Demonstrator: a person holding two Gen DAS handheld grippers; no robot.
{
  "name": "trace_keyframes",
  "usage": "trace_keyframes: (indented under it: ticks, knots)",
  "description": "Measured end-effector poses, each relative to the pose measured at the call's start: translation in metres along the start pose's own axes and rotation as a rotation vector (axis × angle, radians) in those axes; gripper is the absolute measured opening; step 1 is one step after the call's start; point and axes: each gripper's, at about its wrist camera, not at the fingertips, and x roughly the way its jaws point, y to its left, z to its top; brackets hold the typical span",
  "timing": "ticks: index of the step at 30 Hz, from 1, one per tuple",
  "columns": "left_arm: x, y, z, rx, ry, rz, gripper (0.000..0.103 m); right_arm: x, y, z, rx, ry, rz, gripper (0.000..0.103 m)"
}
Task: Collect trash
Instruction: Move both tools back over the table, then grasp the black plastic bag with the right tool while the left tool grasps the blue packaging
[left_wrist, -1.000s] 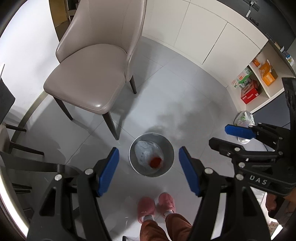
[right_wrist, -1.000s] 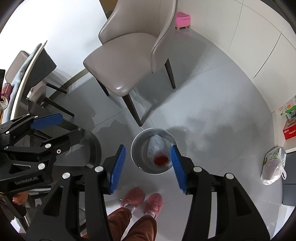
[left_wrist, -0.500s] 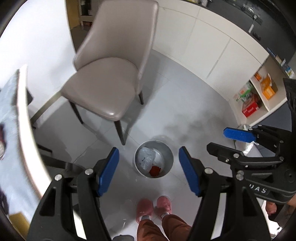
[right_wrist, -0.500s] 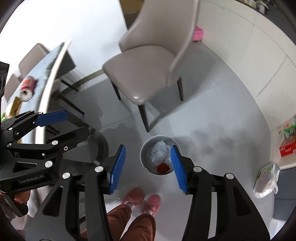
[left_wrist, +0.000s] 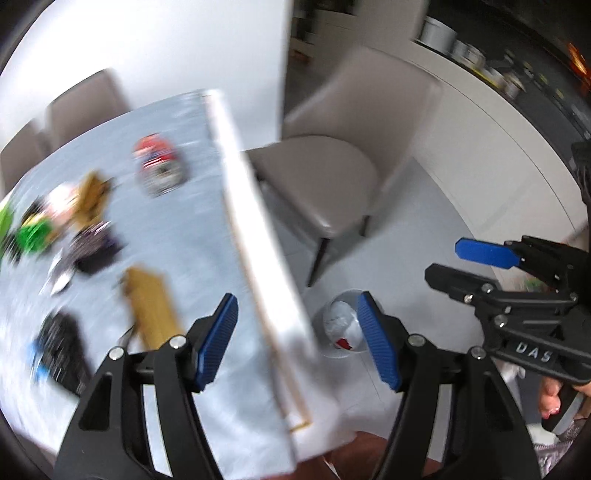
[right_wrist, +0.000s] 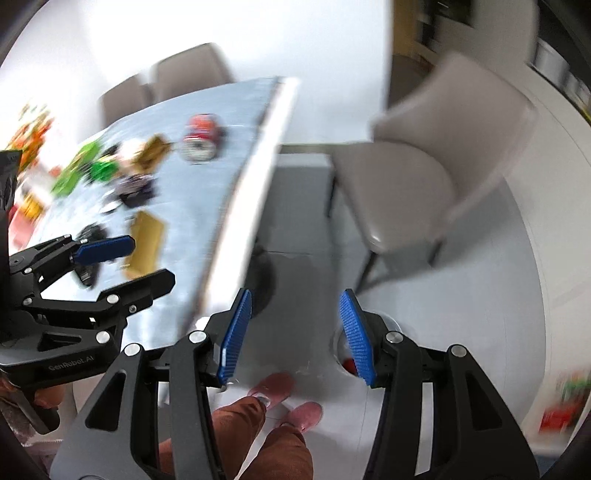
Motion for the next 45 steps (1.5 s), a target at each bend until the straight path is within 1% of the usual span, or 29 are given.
trace_keyframes:
  ticks: [4, 6, 7, 10, 14, 16, 18, 21, 23, 24, 25, 28, 31, 34, 39, 41, 42, 43, 44, 45]
  knots:
    - [-0.033, 0.051, -0.031, -0.142, -0.021, 0.095, 0.067, -0.001, 0.056, 0.011, -0.132, -0.007, 0.078, 0.049]
    - [-0.046, 0.078, -0.047, -0.213, -0.026, 0.134, 0.067, 0.001, 0.088, 0.017, -0.202, -0.006, 0.122, 0.049]
    - [-0.052, 0.084, -0.053, -0.235, -0.027, 0.146, 0.067, 0.001, 0.100, 0.020, -0.224, -0.006, 0.136, 0.049]
    - [-0.070, 0.130, -0.078, -0.333, -0.031, 0.196, 0.067, 0.006, 0.146, 0.024, -0.295, 0.001, 0.184, 0.049]
    - [-0.089, 0.187, -0.100, -0.406, -0.038, 0.239, 0.067, 0.017, 0.212, 0.030, -0.370, 0.016, 0.235, 0.049]
    - [-0.095, 0.221, -0.108, -0.430, -0.037, 0.257, 0.067, 0.019, 0.236, 0.031, -0.390, 0.012, 0.246, 0.049]
    - [-0.099, 0.251, -0.116, -0.444, -0.024, 0.267, 0.067, 0.030, 0.270, 0.036, -0.393, 0.022, 0.251, 0.049]
    - [-0.101, 0.291, -0.121, -0.427, -0.013, 0.275, 0.067, 0.044, 0.303, 0.038, -0.386, 0.023, 0.241, 0.052]
    - [-0.098, 0.314, -0.123, -0.410, -0.007, 0.273, 0.067, 0.059, 0.323, 0.040, -0.375, 0.023, 0.220, 0.056]
    - [-0.094, 0.322, -0.123, -0.406, -0.002, 0.264, 0.067, 0.066, 0.331, 0.040, -0.364, 0.025, 0.215, 0.061]
    - [-0.089, 0.331, -0.122, -0.401, 0.003, 0.258, 0.067, 0.075, 0.340, 0.041, -0.352, 0.029, 0.207, 0.062]
    - [-0.071, 0.354, -0.122, -0.391, 0.018, 0.245, 0.067, 0.094, 0.354, 0.039, -0.351, 0.049, 0.173, 0.062]
    - [-0.054, 0.367, -0.124, -0.400, 0.026, 0.226, 0.067, 0.117, 0.361, 0.035, -0.356, 0.083, 0.139, 0.062]
    - [-0.030, 0.379, -0.124, -0.417, 0.042, 0.212, 0.067, 0.139, 0.361, 0.031, -0.353, 0.116, 0.128, 0.062]
    - [0.004, 0.391, -0.126, -0.438, 0.068, 0.198, 0.067, 0.166, 0.363, 0.030, -0.355, 0.135, 0.121, 0.062]
    - [0.014, 0.394, -0.127, -0.445, 0.078, 0.200, 0.066, 0.173, 0.366, 0.032, -0.357, 0.138, 0.124, 0.057]
    - [0.016, 0.394, -0.127, -0.446, 0.078, 0.203, 0.066, 0.175, 0.366, 0.033, -0.362, 0.143, 0.129, 0.047]
    - [0.016, 0.395, -0.127, -0.442, 0.072, 0.206, 0.065, 0.176, 0.367, 0.034, -0.367, 0.145, 0.130, 0.043]
    - [0.016, 0.393, -0.127, -0.433, 0.065, 0.201, 0.060, 0.176, 0.368, 0.034, -0.370, 0.142, 0.132, 0.042]
    - [0.015, 0.392, -0.126, -0.427, 0.064, 0.205, 0.060, 0.177, 0.369, 0.035, -0.373, 0.142, 0.134, 0.038]
